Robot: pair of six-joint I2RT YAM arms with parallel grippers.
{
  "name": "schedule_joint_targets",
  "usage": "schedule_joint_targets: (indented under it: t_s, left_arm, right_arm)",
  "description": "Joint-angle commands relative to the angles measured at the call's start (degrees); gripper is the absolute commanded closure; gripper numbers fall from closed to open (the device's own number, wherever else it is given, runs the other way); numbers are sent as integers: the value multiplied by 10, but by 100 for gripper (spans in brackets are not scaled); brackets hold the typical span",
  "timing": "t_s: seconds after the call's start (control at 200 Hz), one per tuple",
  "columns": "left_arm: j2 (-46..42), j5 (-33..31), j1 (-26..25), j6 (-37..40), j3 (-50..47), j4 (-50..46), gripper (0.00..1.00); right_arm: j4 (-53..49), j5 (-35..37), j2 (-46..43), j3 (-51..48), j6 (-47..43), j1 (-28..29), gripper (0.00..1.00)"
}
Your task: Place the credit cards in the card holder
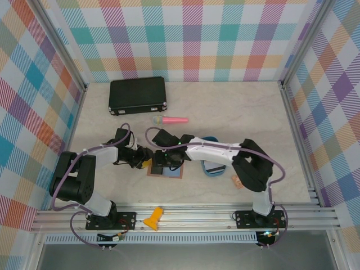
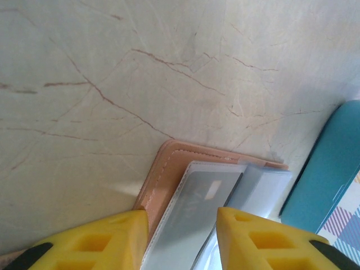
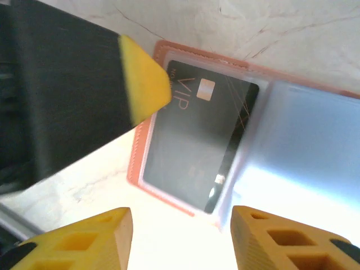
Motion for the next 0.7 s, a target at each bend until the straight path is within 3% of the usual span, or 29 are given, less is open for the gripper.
schedule_joint_targets:
  t_s: [0.0,0.215,0.435,0.695]
  left_arm:
    - [12,-49,-6,-3,-25,-78,60]
    - [-9,-61,-15,-24,-27,-83,60]
    - [-35,-82,-63,-94,-56,-46,60]
    - [-57,-86,-74,-140,-71,1,60]
  right_arm:
    - [-38,21,-62,-32,-18,-13,48]
    - [-33,-12,-129,-95,-36,-64,47]
    - [-38,-34,-151,-115,-54,-102,48]
    - [-34,-53,-158,-134,-53,-109,49]
